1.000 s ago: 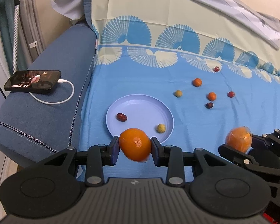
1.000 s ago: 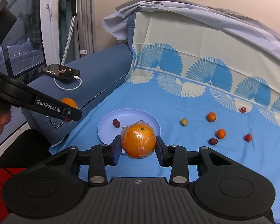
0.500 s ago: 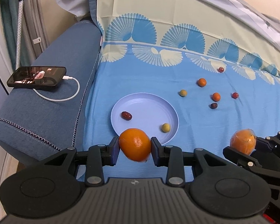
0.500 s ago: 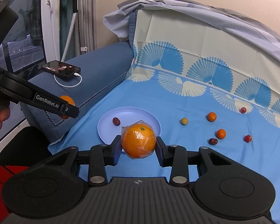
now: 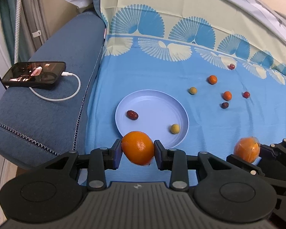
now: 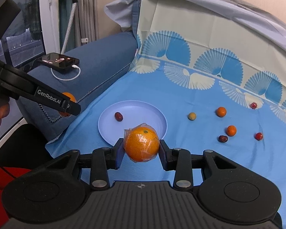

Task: Organize fruits
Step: 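Carry both oranges over the plate and open both grippers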

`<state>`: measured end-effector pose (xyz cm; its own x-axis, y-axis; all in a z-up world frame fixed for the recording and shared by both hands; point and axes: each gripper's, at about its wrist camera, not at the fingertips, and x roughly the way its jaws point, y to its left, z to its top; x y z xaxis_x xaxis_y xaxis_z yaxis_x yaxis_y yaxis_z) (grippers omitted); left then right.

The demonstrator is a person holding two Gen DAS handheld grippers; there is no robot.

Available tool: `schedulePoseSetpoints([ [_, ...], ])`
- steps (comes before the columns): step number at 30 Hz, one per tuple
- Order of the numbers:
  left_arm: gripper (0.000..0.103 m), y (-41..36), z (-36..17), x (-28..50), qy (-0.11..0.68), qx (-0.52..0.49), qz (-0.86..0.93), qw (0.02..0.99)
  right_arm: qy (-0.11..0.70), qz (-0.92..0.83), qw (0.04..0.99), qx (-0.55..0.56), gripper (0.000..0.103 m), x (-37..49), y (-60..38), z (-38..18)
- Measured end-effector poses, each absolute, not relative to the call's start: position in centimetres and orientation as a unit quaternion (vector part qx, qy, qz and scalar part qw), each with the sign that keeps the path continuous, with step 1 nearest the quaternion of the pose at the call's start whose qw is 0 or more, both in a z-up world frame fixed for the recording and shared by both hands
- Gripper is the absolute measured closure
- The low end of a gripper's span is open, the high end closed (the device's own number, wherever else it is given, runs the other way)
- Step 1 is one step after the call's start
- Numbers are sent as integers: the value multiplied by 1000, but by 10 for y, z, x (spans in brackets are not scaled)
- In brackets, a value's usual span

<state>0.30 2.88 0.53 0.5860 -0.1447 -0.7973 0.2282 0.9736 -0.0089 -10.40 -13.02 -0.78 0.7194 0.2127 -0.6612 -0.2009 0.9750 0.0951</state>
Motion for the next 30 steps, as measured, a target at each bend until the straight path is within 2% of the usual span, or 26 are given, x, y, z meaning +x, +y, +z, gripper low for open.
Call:
schedulePoseSetpoints([
  [8,64,20,-13,39,462,52,-107,879,384,113,916,15,63,-65,-126,-30],
  [30,63,-14,-108,157,533,110,-97,833,470,132,872,34,63,43,-106,-123],
])
